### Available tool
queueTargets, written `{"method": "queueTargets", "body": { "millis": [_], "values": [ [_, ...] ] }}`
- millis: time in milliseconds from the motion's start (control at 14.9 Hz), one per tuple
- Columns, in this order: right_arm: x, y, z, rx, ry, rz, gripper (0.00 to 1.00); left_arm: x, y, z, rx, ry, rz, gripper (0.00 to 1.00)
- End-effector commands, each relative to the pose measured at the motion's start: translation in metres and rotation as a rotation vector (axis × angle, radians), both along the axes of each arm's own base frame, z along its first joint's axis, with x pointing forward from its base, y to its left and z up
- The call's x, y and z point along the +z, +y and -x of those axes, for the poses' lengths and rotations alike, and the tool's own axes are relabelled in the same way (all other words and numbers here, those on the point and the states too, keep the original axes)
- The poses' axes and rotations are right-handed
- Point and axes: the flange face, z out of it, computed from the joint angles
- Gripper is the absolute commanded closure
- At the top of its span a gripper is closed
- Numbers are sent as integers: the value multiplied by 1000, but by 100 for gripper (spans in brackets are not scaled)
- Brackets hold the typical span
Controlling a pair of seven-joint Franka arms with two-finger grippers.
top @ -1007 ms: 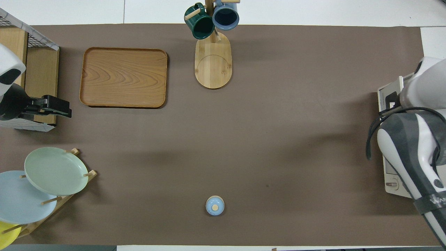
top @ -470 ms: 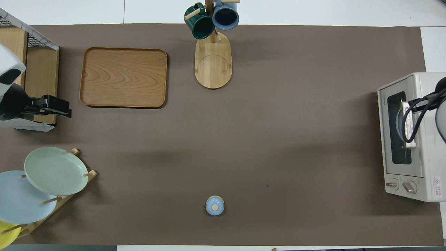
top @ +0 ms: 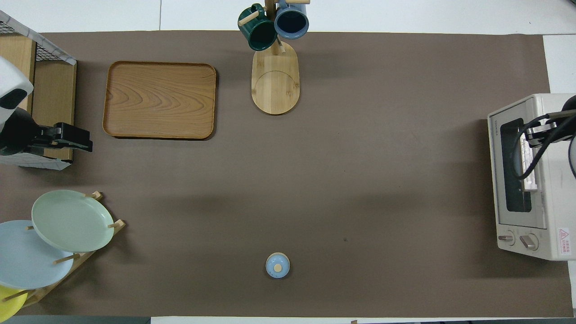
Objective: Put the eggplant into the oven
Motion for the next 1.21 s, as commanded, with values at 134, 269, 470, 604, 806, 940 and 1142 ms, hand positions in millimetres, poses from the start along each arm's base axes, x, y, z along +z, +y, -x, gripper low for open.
{"method": "queueTargets", "body": {
  "millis": [134, 269, 470, 604, 806, 940, 1142],
  "values": [
    [4, -7, 3, -31, 28, -41, 0, 3, 5, 5, -1, -6, -18, 0],
    [18, 3, 8, -18, 10, -29, 0, 4, 4, 6, -3, -6, -19, 0],
    [16, -7, 11, -36, 33, -27, 0, 4, 5, 6, -1, -6, -19, 0],
    [14, -5, 10, -35, 32, -30, 0, 4, 5, 6, -1, -6, -19, 0],
    [14, -10, 9, -47, 29, -42, 0, 4, 5, 6, -1, -6, -19, 0],
    [19, -7, 11, -50, 4, -45, 0, 4, 4, 6, -3, -6, -19, 0],
    [21, -8, 17, -61, -21, -44, 0, 4, 4, 6, -3, -6, -19, 0]
  ]
}}
